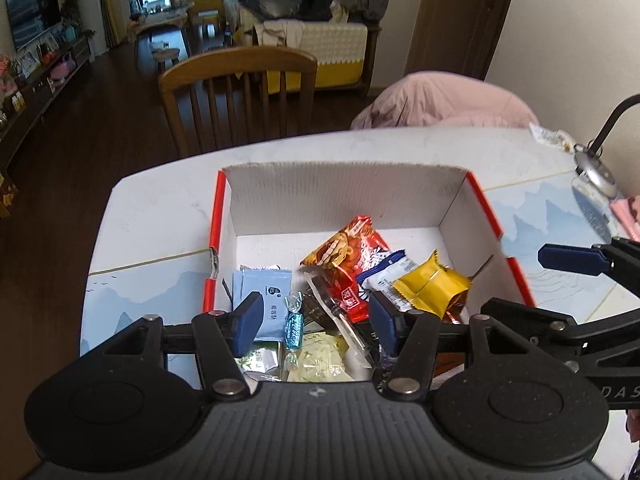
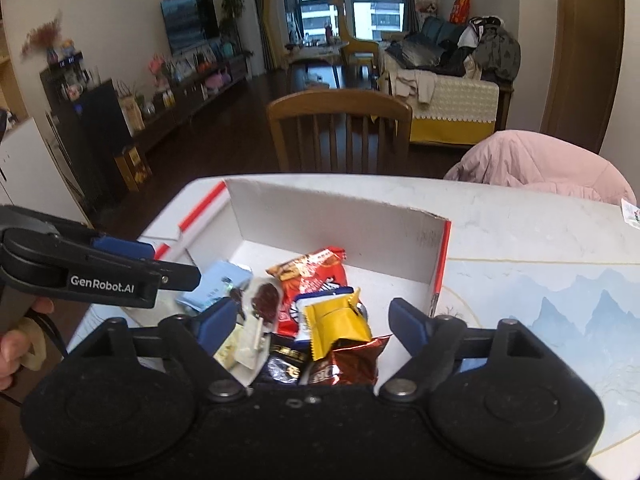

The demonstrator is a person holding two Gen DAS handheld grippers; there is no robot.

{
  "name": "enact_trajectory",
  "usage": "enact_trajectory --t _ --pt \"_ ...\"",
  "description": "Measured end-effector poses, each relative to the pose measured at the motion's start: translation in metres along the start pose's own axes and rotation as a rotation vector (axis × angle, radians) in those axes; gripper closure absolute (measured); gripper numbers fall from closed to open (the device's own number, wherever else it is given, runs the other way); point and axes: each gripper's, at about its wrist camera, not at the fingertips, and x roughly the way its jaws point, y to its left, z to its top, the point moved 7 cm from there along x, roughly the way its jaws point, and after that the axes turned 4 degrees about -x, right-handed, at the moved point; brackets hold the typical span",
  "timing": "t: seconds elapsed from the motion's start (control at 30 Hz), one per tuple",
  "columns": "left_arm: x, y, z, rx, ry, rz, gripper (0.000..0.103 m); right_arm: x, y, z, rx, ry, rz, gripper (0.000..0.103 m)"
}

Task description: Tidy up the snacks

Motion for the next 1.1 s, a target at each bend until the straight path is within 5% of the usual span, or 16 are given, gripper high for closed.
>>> enact_trajectory --t 0.37,0.43,1.1 --pt "-0.048 0.001 -0.015 -0.005 -0.084 -0.034 0.041 -0.038 0.019 -0.004 0.019 -0.070 0.019 0.007" --pt "-0.058 0.001 -0.019 -0.004 -0.102 -0.045 0.024 -0.044 0.022 -0.006 0.024 -0.079 0.020 0.006" --pt "-0.117 -0.005 -0.054 -0.018 -0.212 -0.175 0.000 -0.089 0.030 -0.035 0.130 -0.137 0.044 0.000"
